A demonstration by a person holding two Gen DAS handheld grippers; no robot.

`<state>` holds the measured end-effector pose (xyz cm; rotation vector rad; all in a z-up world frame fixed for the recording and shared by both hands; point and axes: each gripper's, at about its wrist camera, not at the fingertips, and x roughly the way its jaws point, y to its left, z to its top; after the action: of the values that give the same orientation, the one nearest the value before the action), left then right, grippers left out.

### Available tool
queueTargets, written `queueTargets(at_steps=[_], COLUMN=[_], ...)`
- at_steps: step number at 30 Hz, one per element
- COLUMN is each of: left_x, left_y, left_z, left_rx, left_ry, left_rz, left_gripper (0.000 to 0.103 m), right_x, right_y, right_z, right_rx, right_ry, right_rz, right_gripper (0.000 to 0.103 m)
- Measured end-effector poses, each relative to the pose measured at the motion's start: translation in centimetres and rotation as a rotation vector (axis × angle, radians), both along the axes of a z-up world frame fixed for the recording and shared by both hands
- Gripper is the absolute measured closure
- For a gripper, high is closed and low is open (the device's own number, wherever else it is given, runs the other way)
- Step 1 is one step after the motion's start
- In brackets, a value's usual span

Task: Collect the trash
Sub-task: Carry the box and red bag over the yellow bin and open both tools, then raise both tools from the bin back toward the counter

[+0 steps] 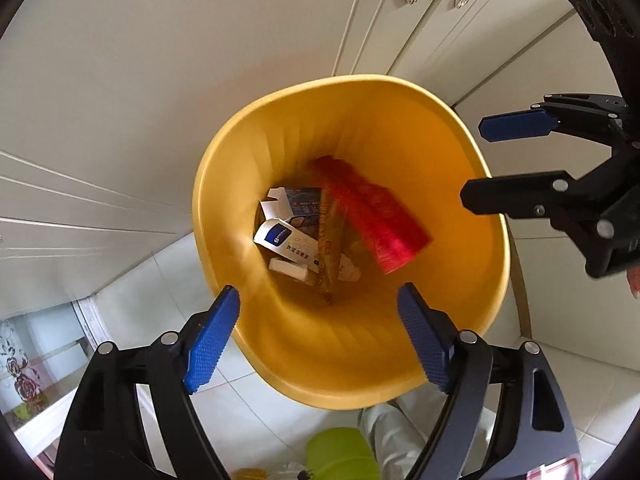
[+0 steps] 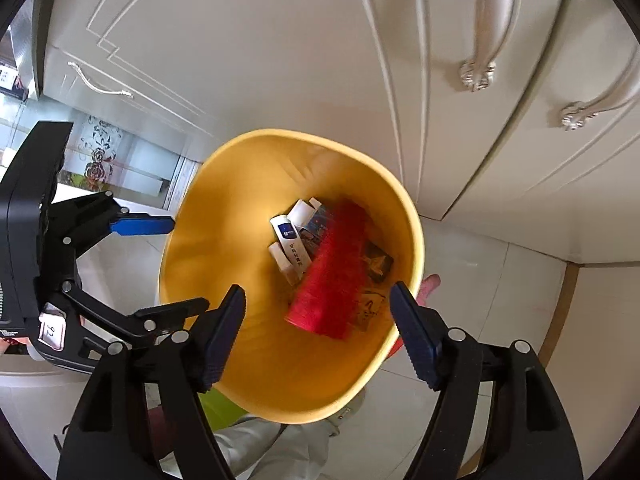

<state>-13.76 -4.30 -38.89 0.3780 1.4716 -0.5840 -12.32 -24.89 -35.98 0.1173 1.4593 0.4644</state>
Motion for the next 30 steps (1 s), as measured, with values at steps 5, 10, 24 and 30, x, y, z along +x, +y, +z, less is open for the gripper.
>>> queueTargets(at_steps=[5, 10, 24, 30], left_x=[-0.3, -0.3, -2.4, -4.6], left_y=[-0.1, -0.1, 0.6, 1.4], left_z=[1.2, 2.8, 10.0, 14.8], left_rx=[0.001, 0.001, 0.001, -0.006], left_ry=[-0.012, -0.028, -0.094, -0.144], left_rz=[0.012, 0.024, 0.065, 0.133], left_gripper=[0.022, 0.022, 0.022, 0.022], right_x=[0.0, -0.3, -3.1, -5.8], right_y=[-0.7, -1.1, -2.0, -2.7], right_z=[0.8, 2.5, 10.0, 16.1], right_rx=[0.008, 0.016, 0.058, 0.042], right_ry=[-0.007, -0.024, -0.106, -0.200], right_rz=[-0.018, -0.026, -0.059, -0.089], right_gripper=[0.028, 0.028, 0.028, 0.028])
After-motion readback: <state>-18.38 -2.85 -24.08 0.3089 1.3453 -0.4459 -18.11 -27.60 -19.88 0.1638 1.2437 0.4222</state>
